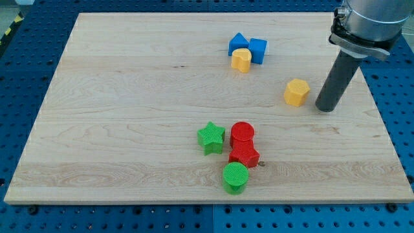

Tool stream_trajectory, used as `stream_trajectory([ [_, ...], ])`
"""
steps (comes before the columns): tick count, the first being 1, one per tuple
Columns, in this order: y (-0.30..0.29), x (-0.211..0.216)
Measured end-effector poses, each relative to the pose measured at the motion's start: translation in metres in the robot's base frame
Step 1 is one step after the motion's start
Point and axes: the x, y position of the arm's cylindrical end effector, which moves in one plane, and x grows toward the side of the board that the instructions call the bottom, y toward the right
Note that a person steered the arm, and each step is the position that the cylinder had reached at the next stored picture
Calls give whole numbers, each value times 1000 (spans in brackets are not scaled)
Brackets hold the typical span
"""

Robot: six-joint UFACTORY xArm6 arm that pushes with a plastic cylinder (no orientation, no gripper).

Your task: Move the yellow hexagon towards the yellow heart

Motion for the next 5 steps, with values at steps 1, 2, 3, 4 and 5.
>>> stream_trajectory([
  [1, -7, 0],
  [2, -13, 0],
  [3, -19, -2],
  [4, -23, -9],
  [5, -25, -18],
])
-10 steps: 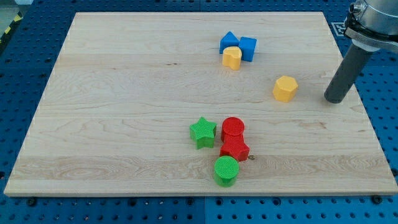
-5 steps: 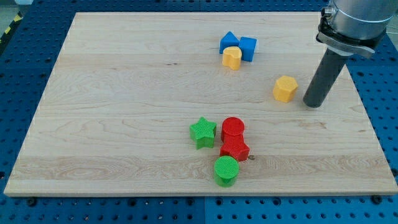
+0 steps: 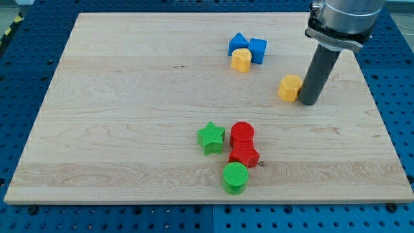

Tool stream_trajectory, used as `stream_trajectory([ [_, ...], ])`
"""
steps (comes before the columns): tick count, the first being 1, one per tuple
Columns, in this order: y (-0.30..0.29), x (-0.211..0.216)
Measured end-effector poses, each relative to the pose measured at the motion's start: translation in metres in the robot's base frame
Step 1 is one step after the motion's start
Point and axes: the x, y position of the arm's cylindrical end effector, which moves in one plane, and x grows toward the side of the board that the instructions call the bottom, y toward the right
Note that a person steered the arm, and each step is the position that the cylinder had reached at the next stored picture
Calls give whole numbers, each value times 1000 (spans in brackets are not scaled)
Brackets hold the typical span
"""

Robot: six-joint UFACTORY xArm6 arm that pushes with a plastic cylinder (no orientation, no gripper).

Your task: Move the yellow hexagon towards the yellow heart

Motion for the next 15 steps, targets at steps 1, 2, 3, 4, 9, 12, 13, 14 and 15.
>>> stream_trajectory([
  [1, -1, -6],
  [2, -2, -8],
  [3, -3, -9],
  [4, -5, -9],
  [9, -87, -22],
  [12, -124, -50],
  [13, -125, -38],
  [14, -125, -4],
  [15, -125, 12],
])
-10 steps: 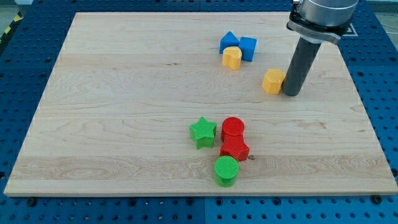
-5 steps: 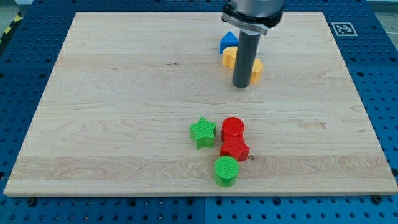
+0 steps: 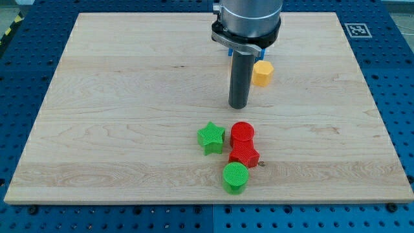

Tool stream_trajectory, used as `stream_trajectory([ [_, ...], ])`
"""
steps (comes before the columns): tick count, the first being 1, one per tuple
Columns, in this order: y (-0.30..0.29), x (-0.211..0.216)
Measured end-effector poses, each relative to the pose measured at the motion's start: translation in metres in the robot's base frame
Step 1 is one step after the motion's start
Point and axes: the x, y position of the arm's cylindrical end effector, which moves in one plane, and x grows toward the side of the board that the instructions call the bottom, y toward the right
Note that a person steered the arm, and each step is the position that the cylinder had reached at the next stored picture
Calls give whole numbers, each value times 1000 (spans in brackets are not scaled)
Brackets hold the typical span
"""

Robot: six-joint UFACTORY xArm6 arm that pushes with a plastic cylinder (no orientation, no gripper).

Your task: Move the yellow hexagon towards the yellow heart

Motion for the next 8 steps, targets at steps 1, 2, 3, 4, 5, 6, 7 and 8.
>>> stream_trajectory([
  [1, 0, -1],
  [2, 1, -22],
  [3, 9, -39],
  [4, 32, -40],
  [5, 40, -35],
  [6, 40, -20],
  [7, 40, -16],
  [8, 42, -16],
])
